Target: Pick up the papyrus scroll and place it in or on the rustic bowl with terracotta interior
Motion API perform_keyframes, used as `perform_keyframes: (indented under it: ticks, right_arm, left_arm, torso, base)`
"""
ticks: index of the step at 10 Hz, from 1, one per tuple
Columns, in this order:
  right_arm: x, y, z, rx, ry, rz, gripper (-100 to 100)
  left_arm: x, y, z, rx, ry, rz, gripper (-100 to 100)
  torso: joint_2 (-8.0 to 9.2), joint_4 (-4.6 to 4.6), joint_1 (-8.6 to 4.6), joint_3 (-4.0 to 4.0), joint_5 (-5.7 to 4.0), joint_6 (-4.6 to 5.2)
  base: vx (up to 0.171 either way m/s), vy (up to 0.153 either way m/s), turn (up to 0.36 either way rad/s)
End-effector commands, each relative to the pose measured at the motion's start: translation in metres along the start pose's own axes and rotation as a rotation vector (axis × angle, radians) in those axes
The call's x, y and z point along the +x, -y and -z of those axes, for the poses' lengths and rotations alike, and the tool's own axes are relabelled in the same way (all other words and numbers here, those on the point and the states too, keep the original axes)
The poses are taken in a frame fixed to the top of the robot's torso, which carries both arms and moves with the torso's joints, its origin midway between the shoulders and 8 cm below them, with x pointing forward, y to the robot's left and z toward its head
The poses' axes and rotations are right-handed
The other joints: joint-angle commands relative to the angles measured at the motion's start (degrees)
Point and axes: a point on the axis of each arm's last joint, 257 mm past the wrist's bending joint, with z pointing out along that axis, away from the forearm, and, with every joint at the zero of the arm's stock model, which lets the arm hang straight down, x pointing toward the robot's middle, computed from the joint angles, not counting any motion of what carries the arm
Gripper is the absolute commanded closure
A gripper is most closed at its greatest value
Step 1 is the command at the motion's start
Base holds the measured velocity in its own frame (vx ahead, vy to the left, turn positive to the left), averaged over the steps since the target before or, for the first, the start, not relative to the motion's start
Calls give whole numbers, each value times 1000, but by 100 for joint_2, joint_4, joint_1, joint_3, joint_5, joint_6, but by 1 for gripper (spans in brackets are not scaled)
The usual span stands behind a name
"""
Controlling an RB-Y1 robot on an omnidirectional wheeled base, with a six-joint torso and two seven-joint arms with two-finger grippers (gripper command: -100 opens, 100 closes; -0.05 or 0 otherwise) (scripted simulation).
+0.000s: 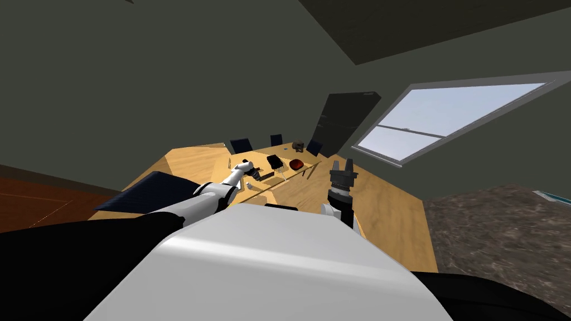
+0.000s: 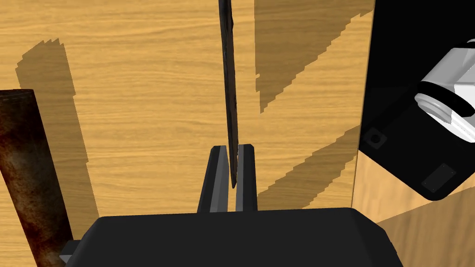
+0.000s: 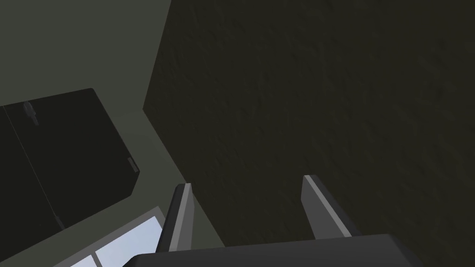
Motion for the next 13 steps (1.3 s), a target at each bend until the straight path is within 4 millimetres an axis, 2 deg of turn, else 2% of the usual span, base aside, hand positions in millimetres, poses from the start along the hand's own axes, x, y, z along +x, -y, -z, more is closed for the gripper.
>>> perform_keyframes:
  ticks: [1, 4, 6, 7, 9, 10, 11, 13]
  right_arm:
    - [0, 0, 0, 0, 0, 0, 0]
    - [0, 0, 0, 0, 0, 0, 0]
    - [0, 0, 0, 0, 0, 0, 0]
    - [0, 0, 0, 0, 0, 0, 0]
    - [0, 0, 0, 0, 0, 0, 0]
    - [0, 0, 0, 0, 0, 0, 0]
    - [0, 0, 0, 0, 0, 0, 0]
    - [0, 0, 0, 0, 0, 0, 0]
  left_arm:
    - [4, 18, 16, 32, -13, 15, 100]
    - [14, 52, 48, 93, -36, 42, 100]
    - [25, 83, 84, 151, -62, 67, 100]
    - [28, 90, 92, 164, -68, 72, 100]
    - [37, 110, 121, 207, -90, 80, 100]
    - [40, 114, 127, 215, -95, 80, 100]
    - [47, 120, 142, 228, -106, 76, 100]
    - [58, 120, 155, 219, -114, 69, 100]
  torso:
    - [0, 0, 0, 0, 0, 0]
    - [2, 2, -74, 1, -14, 7]
    - [-34, 3, -62, -14, -16, 4]
    - [-33, -3, -66, -17, -13, 2]
    - [-26, -1, -50, -13, -9, 0]
    - [-30, 0, -60, -14, -11, 2]
    - [-25, -1, -46, -12, -8, -4]
    - [-28, -1, -27, -14, -4, -6]
  base:
    - [-17, -214, -37]
    - [20, -265, -31]
    - [114, -253, -49]
    - [75, -234, -29]
    - [96, -226, -45]
    - [95, -198, -24]
    - [123, -165, -40]
    - [109, -150, -43]
